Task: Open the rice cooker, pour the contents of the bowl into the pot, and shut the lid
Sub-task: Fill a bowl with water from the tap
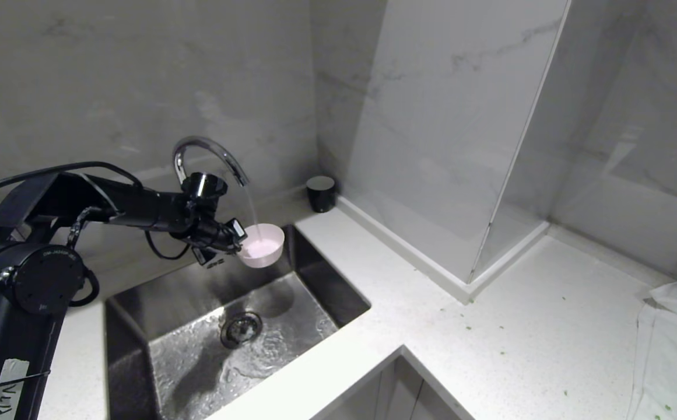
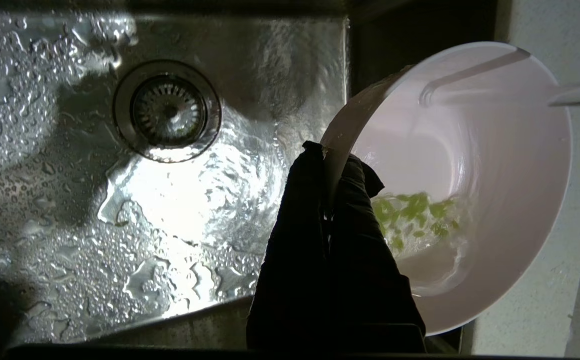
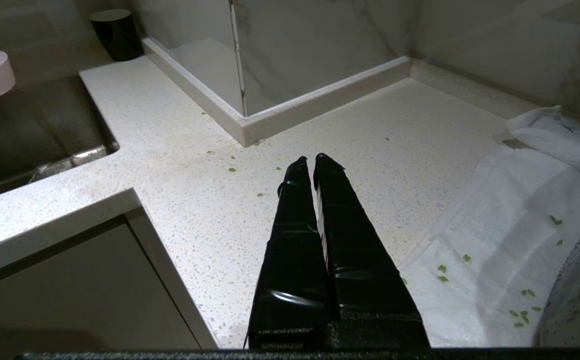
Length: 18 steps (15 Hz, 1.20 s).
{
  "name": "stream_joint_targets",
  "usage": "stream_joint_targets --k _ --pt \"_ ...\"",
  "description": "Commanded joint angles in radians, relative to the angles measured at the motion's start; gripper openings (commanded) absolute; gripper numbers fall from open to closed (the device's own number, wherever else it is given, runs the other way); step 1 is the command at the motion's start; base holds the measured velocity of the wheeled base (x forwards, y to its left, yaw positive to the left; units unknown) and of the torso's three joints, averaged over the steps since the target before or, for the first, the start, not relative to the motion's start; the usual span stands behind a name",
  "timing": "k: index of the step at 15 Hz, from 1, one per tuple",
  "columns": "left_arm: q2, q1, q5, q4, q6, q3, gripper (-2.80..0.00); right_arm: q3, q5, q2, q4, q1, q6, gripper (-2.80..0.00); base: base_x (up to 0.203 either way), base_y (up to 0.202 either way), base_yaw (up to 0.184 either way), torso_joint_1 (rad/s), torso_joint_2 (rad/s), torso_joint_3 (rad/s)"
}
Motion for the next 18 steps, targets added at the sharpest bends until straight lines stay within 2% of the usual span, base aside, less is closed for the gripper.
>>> stream_joint_targets --k 1,4,10,13,18 --pt "0.012 -0.003 0.001 0.003 0.001 -0.025 -2.8 0.002 0.0 0.0 0.0 0.0 0.0 -2.8 0.0 0.0 0.0 0.0 0.0 0.0" --pt "0.043 0.005 0.017 0.006 0.001 -0.07 -2.8 0.002 0.0 0.0 0.0 0.0 0.0 -2.8 0.0 0.0 0.0 0.0 0.0 0.0" --pt "0.034 0.002 0.022 0.038 0.004 -0.07 -2.8 0.002 0.0 0.0 0.001 0.0 0.0 -2.8 0.0 0.0 0.0 0.0 0.0 0.0" --pt "0.032 -0.003 0.059 0.046 0.004 -0.072 -2.8 0.002 0.0 0.0 0.001 0.0 0.0 -2.8 0.0 0.0 0.0 0.0 0.0 0.0" --pt "0.034 -0.003 0.065 0.117 0.004 -0.142 -2.8 0.002 0.0 0.0 0.0 0.0 0.0 -2.8 0.0 0.0 0.0 0.0 0.0 0.0"
